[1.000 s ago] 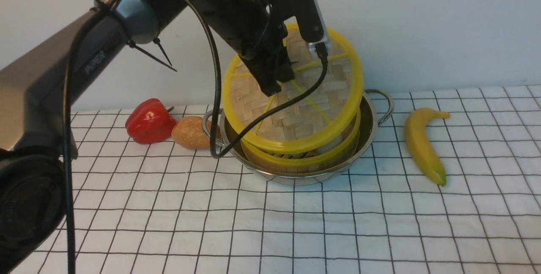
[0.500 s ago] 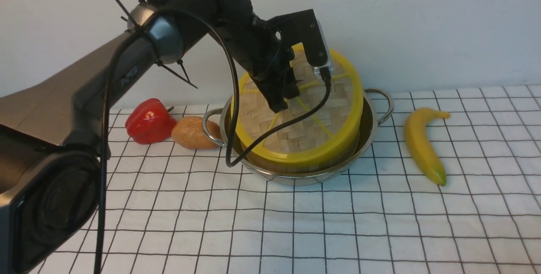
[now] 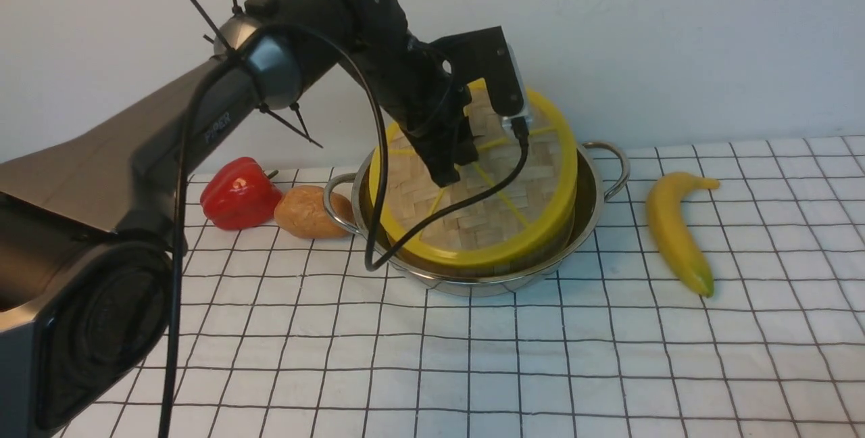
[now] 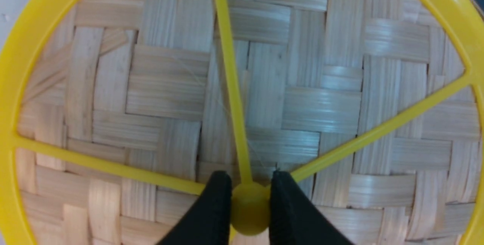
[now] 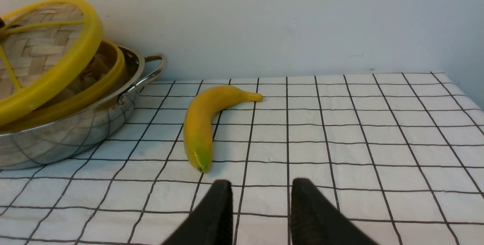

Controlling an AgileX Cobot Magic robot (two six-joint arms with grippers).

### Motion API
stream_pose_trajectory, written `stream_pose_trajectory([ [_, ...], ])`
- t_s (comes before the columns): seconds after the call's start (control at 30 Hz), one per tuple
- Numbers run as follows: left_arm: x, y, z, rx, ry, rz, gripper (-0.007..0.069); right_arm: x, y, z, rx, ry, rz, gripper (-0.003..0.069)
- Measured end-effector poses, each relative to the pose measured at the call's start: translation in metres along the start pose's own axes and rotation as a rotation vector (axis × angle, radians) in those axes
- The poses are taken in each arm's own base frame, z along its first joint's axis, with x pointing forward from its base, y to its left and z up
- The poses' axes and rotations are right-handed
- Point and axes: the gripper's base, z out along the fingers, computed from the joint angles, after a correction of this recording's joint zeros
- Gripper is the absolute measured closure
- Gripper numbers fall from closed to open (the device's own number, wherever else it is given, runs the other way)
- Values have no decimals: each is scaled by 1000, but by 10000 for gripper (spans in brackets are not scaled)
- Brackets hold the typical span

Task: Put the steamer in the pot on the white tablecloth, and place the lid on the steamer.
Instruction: 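Place the yellow bamboo steamer lid onto the steamer in the pot with the left gripper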

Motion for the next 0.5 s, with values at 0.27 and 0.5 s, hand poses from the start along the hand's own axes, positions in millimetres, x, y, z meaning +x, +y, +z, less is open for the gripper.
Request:
stream_pose_trajectory([
  [0.27, 4, 2, 18, -11, -3, 77, 508, 0, 0, 0, 0, 0, 0, 419],
  [0.5, 4, 5, 29, -50, -28, 122, 508, 0, 0, 0, 0, 0, 0, 419],
])
